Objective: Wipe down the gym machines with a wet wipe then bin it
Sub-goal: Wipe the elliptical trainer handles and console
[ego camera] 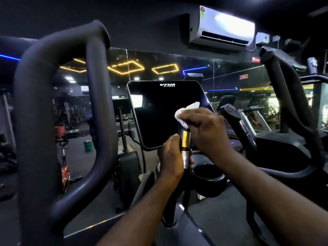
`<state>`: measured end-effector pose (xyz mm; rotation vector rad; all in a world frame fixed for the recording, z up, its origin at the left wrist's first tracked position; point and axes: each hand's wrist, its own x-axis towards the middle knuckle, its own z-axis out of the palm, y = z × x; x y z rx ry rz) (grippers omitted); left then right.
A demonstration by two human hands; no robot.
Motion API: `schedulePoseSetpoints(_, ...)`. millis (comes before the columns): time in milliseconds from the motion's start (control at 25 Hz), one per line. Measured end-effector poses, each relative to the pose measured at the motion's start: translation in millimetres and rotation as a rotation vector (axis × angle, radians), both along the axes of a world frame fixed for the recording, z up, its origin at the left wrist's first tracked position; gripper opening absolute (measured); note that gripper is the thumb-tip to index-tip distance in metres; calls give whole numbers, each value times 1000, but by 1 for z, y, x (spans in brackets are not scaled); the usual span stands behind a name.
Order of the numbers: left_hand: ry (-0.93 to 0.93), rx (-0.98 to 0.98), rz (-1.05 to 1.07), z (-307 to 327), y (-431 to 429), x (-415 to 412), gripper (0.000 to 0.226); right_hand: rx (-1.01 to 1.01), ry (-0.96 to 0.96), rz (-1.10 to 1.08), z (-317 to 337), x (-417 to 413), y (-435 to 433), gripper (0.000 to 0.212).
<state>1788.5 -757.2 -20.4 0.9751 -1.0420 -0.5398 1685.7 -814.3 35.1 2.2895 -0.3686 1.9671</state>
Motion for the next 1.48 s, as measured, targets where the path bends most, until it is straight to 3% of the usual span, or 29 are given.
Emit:
schedulePoseSetpoints(120,-29,-10,26,0,-1,-2,39,-23,-28,-79,-20,-14,0,19)
schedulePoseSetpoints(280,-66,-34,64,-4,-4,0,47,183,-76,-90,1,10,6,26)
schedulePoseSetpoints(360,-74,-4,25,-15,-2,0,60,81,25,-79,-13,11,11,28)
schedulePoseSetpoints(440,-29,98,-77,-30,5,1,78,26,-17,-74,-27,1,15,25)
schedulePoseSetpoints(560,-11,228,-159,-50,12,7,93,428,-336,-11,-15,0,12,19)
schedulePoseSetpoints(680,-112,246,-276,-59,15,17,98,973,-510,592,10,14,-2,22)
schedulePoseSetpoints(760,-262,188,-299,-64,18,23,76,1183,-529,944,3,12,-1,26)
schedulePoseSetpoints(880,-445,140,-278,-70,18,30,47,1310,-318,1053,-33,2,1,21)
schedulePoseSetpoints(960,-471,172,-273,-71,17,32,43,1354,-228,1161,-35,1,-6,39)
schedulePoseSetpoints(1040,-482,217,-261,-72,15,34,31,1371,-268,1293,-15,12,-15,73)
schedulePoseSetpoints(1120,-475,246,-268,-75,12,35,30,1378,-290,1388,3,22,-19,94)
schedulePoseSetpoints(1200,-469,237,-246,-79,8,37,25,1405,-271,1448,-2,26,-16,100)
schedulePoseSetpoints(1320,-494,234,-227,-85,2,39,22,1350,-270,1401,-31,15,-26,100)
schedulePoseSetpoints(1480,-460,205,-263,-83,2,38,31,1307,-302,1463,10,20,-40,93)
